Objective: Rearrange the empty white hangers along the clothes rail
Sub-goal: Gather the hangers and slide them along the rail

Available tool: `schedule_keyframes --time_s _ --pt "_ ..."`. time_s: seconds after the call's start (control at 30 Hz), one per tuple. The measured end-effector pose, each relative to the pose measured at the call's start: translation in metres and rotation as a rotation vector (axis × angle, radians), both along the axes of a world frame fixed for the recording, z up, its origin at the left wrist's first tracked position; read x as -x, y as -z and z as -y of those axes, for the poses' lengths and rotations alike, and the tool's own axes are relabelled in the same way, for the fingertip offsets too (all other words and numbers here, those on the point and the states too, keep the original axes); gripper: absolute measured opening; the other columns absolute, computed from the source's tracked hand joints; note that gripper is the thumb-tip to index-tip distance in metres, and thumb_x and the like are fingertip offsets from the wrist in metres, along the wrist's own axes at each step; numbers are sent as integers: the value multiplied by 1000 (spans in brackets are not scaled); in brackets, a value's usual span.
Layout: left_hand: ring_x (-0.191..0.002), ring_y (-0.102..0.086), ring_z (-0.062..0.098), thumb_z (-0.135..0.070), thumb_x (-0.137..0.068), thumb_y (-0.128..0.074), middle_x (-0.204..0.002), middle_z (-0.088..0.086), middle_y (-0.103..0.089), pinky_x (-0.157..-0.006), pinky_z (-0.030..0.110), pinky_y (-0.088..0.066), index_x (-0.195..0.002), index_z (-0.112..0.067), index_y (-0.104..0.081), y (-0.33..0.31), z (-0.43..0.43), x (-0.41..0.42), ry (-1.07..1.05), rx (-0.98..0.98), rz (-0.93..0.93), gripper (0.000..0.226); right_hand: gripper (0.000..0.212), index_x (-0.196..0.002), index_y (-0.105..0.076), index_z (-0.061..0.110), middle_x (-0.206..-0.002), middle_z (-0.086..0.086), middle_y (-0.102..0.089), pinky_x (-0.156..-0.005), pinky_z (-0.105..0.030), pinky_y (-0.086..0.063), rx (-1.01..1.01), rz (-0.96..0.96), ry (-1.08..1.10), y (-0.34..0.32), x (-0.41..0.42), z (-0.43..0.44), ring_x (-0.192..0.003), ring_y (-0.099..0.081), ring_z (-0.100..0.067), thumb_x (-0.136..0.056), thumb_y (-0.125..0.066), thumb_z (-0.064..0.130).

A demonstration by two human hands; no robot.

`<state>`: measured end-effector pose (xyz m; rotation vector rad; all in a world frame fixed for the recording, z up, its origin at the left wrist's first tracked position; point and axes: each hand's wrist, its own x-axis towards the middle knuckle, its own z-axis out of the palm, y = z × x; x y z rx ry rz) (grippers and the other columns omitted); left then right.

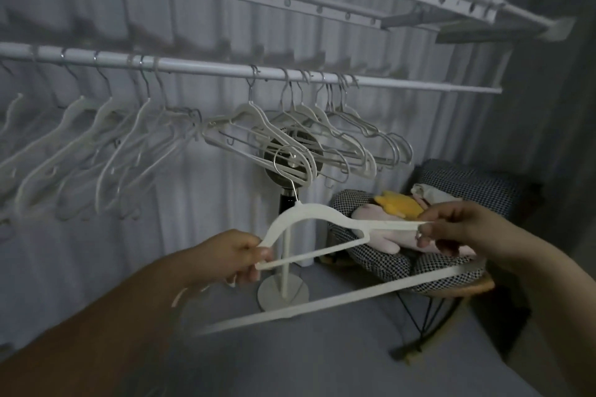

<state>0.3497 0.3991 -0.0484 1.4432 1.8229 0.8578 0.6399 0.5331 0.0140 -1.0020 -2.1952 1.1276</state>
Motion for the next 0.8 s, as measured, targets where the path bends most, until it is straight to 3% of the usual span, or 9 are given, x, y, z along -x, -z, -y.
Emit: schedule_keyframes --time_s 0.07,0.17,0.3,0.4,0.47,0.57,0.63,0.8 --pt "-30 -40 3 -12 -93 -46 -35 -4 -51 -37 14 -33 -66 -14 -60 -8 11 -14 -33 -32 31 30 20 -69 -66 6 -50 0 -63 -40 -14 -43 4 -54 39 6 -7 -4 -41 -54 -6 -84 -56 -3" --pt "-31 -36 6 -15 -92 -48 -37 -3 -47 -37 16 -31 -58 -17 -60 -15 32 -22 -78 -12 7 36 20 -73 -64 9 -72 -5 -65 -52 -16 -47 -25 -77 110 17 -3 -13 -61 -55 -12 -88 -54 1" --pt "-33 -40 2 -25 -92 -47 -50 -4 -50 -38 15 -33 -69 -18 -60 -23 61 -12 -137 219 -206 27 9 -87 -62 9 -108 -16 -64 -75 -27 -45 -131 -31 165 32 26 -25 -81 -54 -17 -88 -55 5" --pt "-29 -40 0 -22 -93 -46 -53 -2 -48 -37 13 -34 -82 -12 -60 -30 77 2 -205 353 -241 21 17 -103 -63 5 -113 -18 -63 -72 -20 -40 -207 -59 157 34 61 -27 -76 -55 -15 -90 -52 4" --pt "-31 -44 4 -16 -94 -43 -53 1 -51 -35 16 -36 -95 -3 -60 -32 81 14 -266 368 -226 21 25 -114 -59 1 -119 -18 -61 -81 -24 -37 -203 -55 131 33 88 -27 -97 -57 -26 -91 -51 8" --pt "-41 -55 14 -13 -95 -39 -58 8 -56 -35 19 -41 -95 -5 -58 -34 80 36 -378 336 -154 20 35 -124 -52 3 -129 -15 -54 -91 -31 -40 -250 -12 72 29 125 -28 -116 -53 -28 -91 -53 14" --pt "-43 -59 17 -12 -95 -39 -59 10 -57 -35 20 -43 -90 -9 -57 -38 75 49 -450 264 -106 19 41 -129 -46 3 -134 -14 -49 -89 -27 -37 -291 -9 59 23 148 -31 -120 -49 -27 -91 -54 15" --pt "-32 -56 10 -10 -95 -37 -61 11 -56 -31 17 -40 -87 -8 -51 -51 40 78 -548 88 -77 16 56 -137 -35 4 -138 -14 -45 -89 -25 -38 -337 -27 106 10 204 -53 -124 -46 -28 -89 -58 19"
